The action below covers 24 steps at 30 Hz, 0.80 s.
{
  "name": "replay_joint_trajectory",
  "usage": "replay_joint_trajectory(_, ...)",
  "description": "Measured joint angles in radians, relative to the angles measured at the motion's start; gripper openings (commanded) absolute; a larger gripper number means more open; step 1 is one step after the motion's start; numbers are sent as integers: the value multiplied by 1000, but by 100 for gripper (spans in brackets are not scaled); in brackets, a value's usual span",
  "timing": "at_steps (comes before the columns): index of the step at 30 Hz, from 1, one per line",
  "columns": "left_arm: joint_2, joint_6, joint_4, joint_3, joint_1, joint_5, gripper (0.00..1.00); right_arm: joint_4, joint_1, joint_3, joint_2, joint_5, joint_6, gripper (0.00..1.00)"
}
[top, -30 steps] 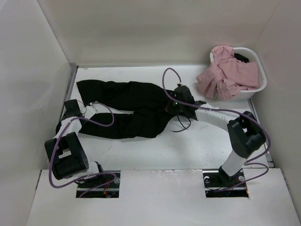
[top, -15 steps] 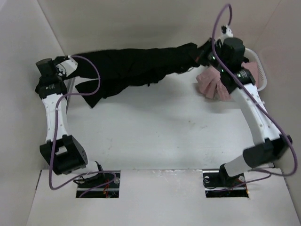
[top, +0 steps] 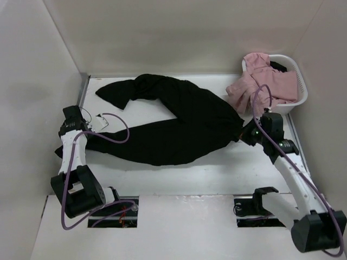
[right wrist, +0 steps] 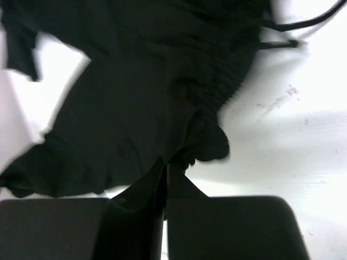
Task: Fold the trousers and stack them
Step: Flatten the trousers out
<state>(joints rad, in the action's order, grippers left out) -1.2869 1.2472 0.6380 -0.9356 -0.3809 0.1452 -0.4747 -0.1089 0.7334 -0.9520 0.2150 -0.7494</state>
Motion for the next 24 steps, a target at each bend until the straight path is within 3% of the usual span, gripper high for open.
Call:
replay_joint_trajectory(5,29,29,25,14,-5,0,11,-12,4,-16,151,0,-39,0)
replay_joint_trajectory(10,75,61,43,95,5,1,18,-87,12,-137,318,-39,-124,6)
replay_joint_trajectory(12,75,71,67,113,6,2,27,-154,19,-160,374,-66,-157,21)
replay_joint_trajectory(13,75,75,82,116,6,2,38,-191,25,-163,401,-83,-173,28)
replay_joint_trajectory(15,76,87,116,116,3,3,50,-248,37,-163,457,-124,-192,45)
replay_joint_trajectory(19,80,101,289,74,-4,-1,55,-374,103,-123,544,-217,-197,62)
replay_joint_trajectory(24,35,107,526,-219,-100,-124,61,-437,153,-10,518,-285,-141,69)
